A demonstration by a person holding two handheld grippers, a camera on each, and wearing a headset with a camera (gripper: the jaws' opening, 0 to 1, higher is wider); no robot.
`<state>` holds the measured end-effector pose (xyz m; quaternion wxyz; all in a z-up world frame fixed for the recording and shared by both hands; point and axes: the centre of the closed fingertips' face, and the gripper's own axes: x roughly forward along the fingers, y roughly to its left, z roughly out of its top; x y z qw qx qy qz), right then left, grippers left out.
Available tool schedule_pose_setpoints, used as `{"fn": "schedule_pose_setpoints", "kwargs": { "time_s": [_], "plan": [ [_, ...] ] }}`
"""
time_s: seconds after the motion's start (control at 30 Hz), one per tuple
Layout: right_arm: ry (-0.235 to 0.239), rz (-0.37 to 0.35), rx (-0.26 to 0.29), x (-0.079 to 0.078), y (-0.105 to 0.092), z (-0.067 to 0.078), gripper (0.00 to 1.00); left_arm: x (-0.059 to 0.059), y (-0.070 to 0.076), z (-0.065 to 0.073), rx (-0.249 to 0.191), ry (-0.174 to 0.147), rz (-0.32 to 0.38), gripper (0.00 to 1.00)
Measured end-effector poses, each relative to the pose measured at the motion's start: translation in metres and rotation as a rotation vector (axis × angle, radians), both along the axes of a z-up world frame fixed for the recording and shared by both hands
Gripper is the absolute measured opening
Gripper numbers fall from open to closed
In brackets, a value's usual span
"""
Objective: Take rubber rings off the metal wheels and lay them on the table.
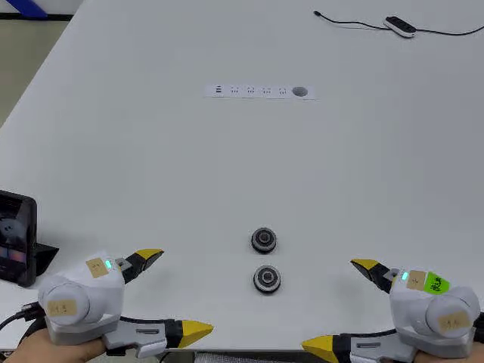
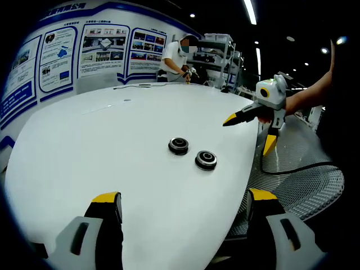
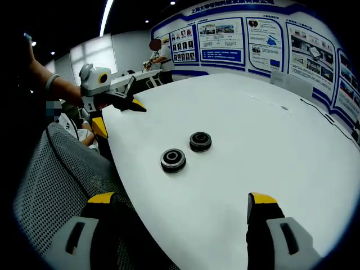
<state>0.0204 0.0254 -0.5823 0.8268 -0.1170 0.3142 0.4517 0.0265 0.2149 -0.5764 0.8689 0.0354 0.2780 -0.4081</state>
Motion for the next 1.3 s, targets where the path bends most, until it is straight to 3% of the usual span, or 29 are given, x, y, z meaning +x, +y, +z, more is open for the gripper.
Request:
{"fn": "schedule_pose_setpoints", "kwargs": {
  "time_s": [0.93,1.3],
  "plan": [
    [0.058,-0.007,0.061,0.001,0.029,0.0,0.82,0.007,-0.035,-0.001,-0.007,0.015,-0.101,0.76],
    [0.088,-0.013,0.097,0.001,0.04,-0.001,0.78,0.008,-0.049,-0.002,0.0,0.021,-0.14,0.6]
  ]
}}
